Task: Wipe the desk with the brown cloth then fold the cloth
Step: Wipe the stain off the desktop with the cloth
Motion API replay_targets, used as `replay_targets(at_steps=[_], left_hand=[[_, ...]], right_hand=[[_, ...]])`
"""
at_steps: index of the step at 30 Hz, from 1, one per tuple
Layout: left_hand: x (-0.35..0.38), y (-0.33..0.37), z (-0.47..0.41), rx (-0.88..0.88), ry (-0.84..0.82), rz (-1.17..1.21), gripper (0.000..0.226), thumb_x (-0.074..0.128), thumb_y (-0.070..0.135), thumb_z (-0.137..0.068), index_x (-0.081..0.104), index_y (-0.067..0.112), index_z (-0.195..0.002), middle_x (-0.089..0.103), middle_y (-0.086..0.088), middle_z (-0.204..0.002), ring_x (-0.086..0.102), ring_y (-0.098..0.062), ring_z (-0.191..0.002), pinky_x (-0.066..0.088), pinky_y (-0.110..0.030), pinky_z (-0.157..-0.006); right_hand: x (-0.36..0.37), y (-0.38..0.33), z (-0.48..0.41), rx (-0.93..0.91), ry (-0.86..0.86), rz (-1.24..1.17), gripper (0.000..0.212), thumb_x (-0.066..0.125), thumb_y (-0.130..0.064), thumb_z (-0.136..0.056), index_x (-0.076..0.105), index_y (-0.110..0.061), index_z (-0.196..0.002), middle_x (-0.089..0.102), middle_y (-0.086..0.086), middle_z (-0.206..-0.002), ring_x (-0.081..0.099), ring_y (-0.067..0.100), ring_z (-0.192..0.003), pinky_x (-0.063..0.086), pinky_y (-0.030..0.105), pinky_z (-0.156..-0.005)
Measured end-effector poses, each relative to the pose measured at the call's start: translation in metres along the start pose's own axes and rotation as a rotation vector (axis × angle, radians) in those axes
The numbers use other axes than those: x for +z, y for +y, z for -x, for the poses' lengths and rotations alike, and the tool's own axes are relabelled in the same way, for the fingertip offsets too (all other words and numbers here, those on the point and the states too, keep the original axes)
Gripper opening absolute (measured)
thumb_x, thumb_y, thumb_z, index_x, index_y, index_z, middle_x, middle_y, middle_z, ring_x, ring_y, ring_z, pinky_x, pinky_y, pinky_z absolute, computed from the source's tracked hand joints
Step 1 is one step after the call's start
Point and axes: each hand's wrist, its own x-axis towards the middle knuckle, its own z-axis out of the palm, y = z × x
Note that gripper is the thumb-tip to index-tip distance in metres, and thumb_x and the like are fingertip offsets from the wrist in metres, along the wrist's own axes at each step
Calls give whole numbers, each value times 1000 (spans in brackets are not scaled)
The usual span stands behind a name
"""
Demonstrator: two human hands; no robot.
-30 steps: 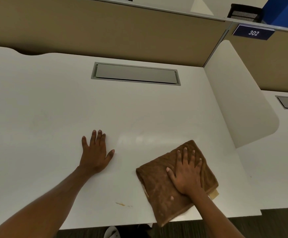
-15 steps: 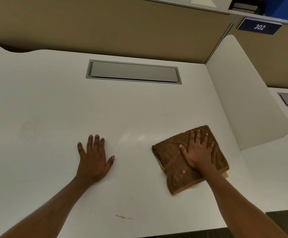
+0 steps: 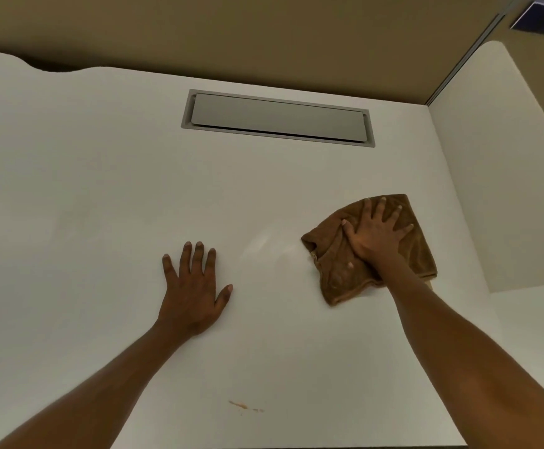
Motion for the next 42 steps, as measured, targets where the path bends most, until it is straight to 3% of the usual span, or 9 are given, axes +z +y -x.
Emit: replay_targets(at_steps=[13,20,34,42], left_hand=[[-4,-3,4,-17,4,57,69,13,44,-90,21,8,-148,21,-19,-156,10,-35,-146,8,-64,-113],[-6,-8,10,-30,202,465,67,11,41,-94,35,3,-143,35,-16,-151,20,-29,-145,4,-55,-118],[-6,-18,12,-93,198,730,79,9,51,-86,40,4,-141,40,-15,-149,23,-25,-144,3,-44,-119],[2,-19,28,-28,150,592,73,15,48,-89,32,3,-144,30,-16,-154,16,-26,-146,4,-39,-120]], right_hand=[[15,-112,34,-426,59,112,86,12,-73,-84,7,-22,-154,3,16,-162,-3,50,-144,4,78,-104],[33,-150,94,-591,84,133,88,12,-73,-82,12,-20,-153,7,18,-161,0,50,-143,2,79,-102],[71,-185,237,-768,87,93,83,29,-70,-83,27,-20,-148,16,19,-159,3,50,-143,-3,76,-103],[81,-157,294,-790,42,82,88,26,-74,-84,14,-20,-152,6,19,-161,-7,46,-145,-9,72,-107]])
